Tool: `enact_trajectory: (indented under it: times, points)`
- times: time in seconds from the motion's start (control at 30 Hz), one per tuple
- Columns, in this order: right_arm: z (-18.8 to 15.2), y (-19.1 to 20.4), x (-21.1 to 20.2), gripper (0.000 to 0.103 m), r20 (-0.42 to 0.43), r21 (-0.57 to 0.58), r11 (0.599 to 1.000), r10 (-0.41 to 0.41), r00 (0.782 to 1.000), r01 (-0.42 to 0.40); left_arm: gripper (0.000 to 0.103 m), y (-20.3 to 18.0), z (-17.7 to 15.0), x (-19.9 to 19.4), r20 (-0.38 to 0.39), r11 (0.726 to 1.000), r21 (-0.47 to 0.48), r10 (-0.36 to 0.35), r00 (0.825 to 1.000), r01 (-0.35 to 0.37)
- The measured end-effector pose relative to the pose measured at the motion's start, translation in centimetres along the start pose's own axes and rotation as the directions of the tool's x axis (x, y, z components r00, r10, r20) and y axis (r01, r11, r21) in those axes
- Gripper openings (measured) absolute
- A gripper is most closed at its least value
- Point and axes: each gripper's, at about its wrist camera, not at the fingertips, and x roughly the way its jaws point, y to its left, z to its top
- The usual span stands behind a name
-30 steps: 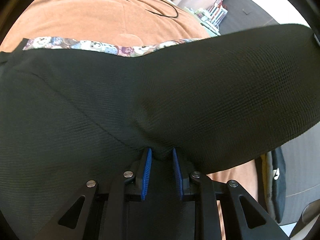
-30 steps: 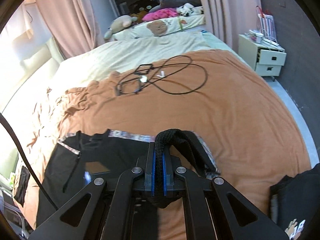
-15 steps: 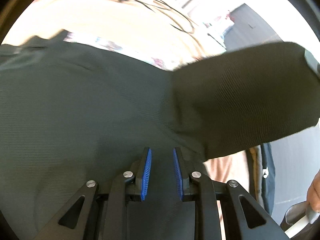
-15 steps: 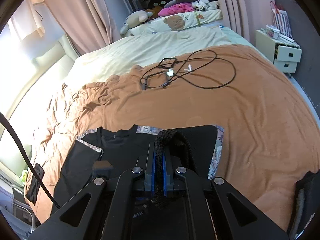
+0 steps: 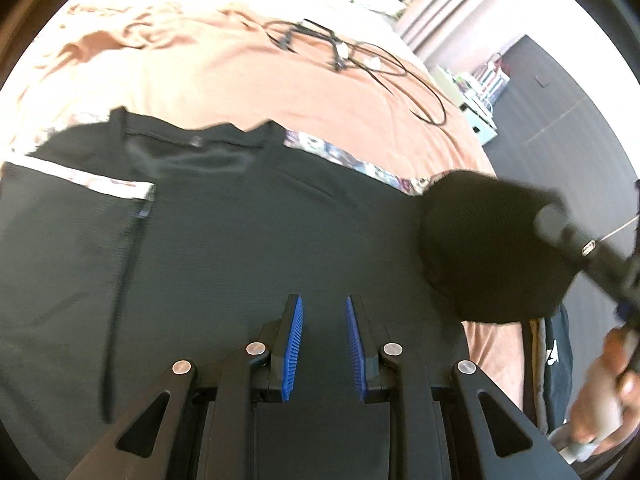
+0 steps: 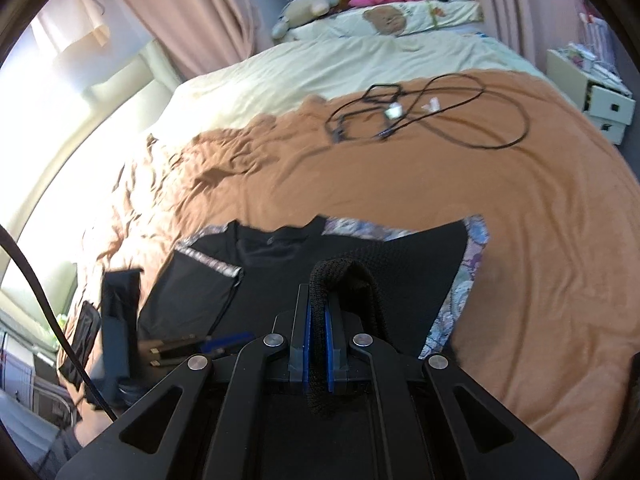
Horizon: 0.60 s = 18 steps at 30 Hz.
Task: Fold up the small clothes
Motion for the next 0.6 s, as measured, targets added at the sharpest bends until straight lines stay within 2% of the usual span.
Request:
enact_trajectory:
  times: [0.13,0.2,0.23,0.27,0.33,0.47,0.6]
  points:
    - [-0.6,0.3,2.5,0.004,-0.07,0.036,0.998,0.047,0.996,-0.044,0.024,0.4,-0.1,-2.0,0.017,1.0,-0.003,0.031,0.999,-0.031]
    - [-0.6,-0.2,3.1,0.011,-0.093,0.086,0.99,0.122,0.988,-0.114,0.024,0.6,-0.2,-2.9,0.023,0.999,-0.004,0.046,0.999,-0.045]
    - [-0.5,-0.4,3.0,0.024,-0.091,0.095,0.988,0.127,0.988,-0.119,0.024,0.8,-0.1,-3.2,0.025,0.999,-0.006,0.049,0.998,-0.049]
    - [-0.4,-0.6,2.8,0.047,-0.083,0.096,0.988,0.127,0.988,-0.119,0.024,0.9,-0.1,-3.2,0.027,0.999,-0.008,0.052,0.998,-0.052]
    - [-0.3,-0.9,2.0,0.071,-0.054,0.094,0.987,0.132,0.99,-0.127,0.024,1.1,-0.2,-3.5,0.028,0.998,-0.013,0.058,0.998,-0.058]
    - [-1.2,-1.8,0.7,0.071,-0.032,0.111,0.985,0.139,0.99,-0.135,0.024,0.9,-0.2,-3.5,0.025,0.998,-0.012,0.061,0.998,-0.06]
    - [-3.6,-3.4,-0.3,0.071,0.001,0.146,0.986,0.083,0.997,-0.082,0.024,0.0,-0.4,-2.8,0.018,0.999,0.003,0.051,0.999,-0.051]
